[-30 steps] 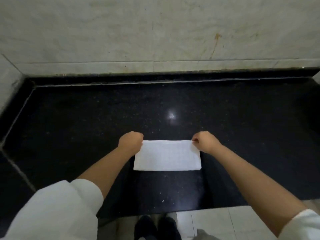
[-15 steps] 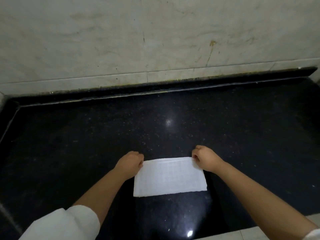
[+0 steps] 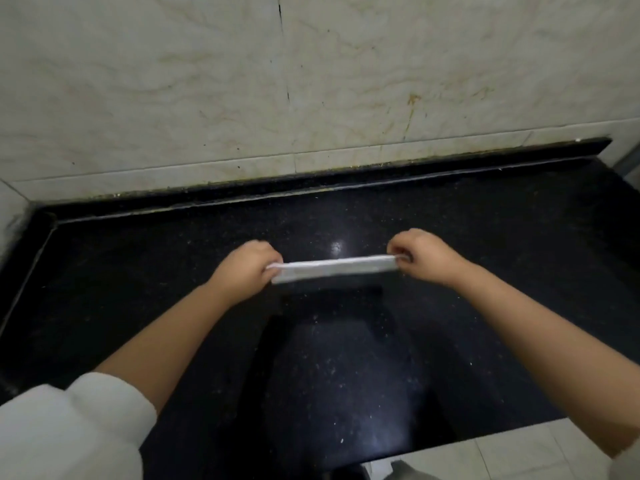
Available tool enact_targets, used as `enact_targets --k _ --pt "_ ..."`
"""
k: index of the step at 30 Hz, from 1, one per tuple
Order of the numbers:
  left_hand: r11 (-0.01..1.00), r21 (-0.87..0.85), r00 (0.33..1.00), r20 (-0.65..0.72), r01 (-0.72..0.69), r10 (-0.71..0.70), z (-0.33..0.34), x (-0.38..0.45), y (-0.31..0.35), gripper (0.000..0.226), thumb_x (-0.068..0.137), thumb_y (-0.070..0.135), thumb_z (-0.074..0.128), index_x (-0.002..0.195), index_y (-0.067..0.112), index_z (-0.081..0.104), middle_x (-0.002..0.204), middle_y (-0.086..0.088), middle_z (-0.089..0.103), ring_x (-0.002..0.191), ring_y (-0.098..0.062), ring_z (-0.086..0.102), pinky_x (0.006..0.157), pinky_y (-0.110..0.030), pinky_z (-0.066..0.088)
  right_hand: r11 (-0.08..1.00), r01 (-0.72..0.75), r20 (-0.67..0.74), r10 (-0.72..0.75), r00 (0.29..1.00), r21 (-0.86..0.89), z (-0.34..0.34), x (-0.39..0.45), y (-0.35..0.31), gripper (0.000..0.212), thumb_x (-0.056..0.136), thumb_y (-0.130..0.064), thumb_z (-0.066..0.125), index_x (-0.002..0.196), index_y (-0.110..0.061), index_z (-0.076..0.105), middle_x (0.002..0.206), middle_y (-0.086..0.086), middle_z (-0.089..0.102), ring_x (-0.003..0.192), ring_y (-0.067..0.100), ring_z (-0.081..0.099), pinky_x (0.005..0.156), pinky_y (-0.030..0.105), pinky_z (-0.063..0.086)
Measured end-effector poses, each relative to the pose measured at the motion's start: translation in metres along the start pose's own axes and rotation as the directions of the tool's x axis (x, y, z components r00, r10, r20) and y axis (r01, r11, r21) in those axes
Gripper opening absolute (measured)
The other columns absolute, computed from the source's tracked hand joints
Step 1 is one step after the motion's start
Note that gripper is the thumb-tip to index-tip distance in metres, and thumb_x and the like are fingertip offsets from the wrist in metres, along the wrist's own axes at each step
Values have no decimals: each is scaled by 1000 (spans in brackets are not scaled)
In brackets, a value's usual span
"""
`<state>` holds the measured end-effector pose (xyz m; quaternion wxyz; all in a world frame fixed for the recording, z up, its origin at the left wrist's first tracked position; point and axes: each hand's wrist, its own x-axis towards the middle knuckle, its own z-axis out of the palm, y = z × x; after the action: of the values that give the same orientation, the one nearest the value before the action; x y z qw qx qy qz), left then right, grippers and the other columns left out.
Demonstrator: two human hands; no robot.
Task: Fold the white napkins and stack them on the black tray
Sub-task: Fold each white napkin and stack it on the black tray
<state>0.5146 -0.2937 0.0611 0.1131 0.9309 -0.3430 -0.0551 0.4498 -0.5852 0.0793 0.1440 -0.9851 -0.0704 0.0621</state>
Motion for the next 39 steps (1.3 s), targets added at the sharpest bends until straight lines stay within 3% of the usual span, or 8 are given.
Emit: enact_targets --k 3,7,13,17,21,25,33,39 --pt "977 163 978 -127 -141 162 -8 -10 -1 29 75 23 45 70 10 70 68 -7 68 61 -28 64 58 -29 49 982 180 -219 -187 958 -52 7 -12 -2 23 66 4 56 83 0 70 78 17 68 77 28 60 71 25 41" --pt "911 355 974 -7 -211 228 33 -41 9 23 66 20 45 53 16 64 56 1 63 49 -19 60 41 -18 44 961 178 -145 -211 967 -209 67 -42 -2 12 55 -5 59 61 -11 68 60 6 62 49 27 58 43 24 45" --pt "931 322 858 514 -172 -20 87 -82 32 32 98 26 37 119 8 53 126 -9 51 118 -26 46 96 -36 38 976 20 10 -18 1000 -215 136 -90 -7 35 29 -9 79 62 -18 71 76 1 70 63 20 69 47 27 50" --pt "946 323 905 412 -38 -104 91 -89 34 34 99 31 35 117 10 55 123 -7 54 114 -24 49 92 -33 39 978 -206 -109 202 973 -22 136 -97 -17 18 65 -9 75 83 -8 71 92 10 67 83 33 65 70 41 50" --pt "942 239 958 104 236 -267 96 -80 42 37 57 26 87 84 7 71 89 -10 71 77 -23 70 56 -28 57 815 -572 -33 576 817 89 133 -82 -34 42 90 -36 51 121 -7 51 119 9 57 112 28 52 93 40 39" --pt "914 109 892 199 391 -405 113 -67 52 58 98 30 40 145 1 21 156 -17 14 146 -27 14 117 -38 20 704 -711 54 709 703 9 142 -67 -47 37 92 -35 46 114 -5 50 121 11 56 112 27 52 94 38 37" --pt "899 138 851 290 415 -437 128 -69 47 60 101 37 19 148 8 -5 158 -9 -12 147 -21 -11 120 -37 -2 493 -852 136 845 517 178 142 -54 -52 22 87 -19 48 101 -5 57 109 12 62 105 30 53 91 36 32" --pt "902 91 856 287 422 -429 128 -70 46 60 101 36 19 148 8 -4 158 -8 -12 147 -21 -11 120 -38 -2 481 -811 112 834 540 334 132 -48 -61 10 85 -10 49 95 -11 50 92 10 60 101 30 56 89 36 30"
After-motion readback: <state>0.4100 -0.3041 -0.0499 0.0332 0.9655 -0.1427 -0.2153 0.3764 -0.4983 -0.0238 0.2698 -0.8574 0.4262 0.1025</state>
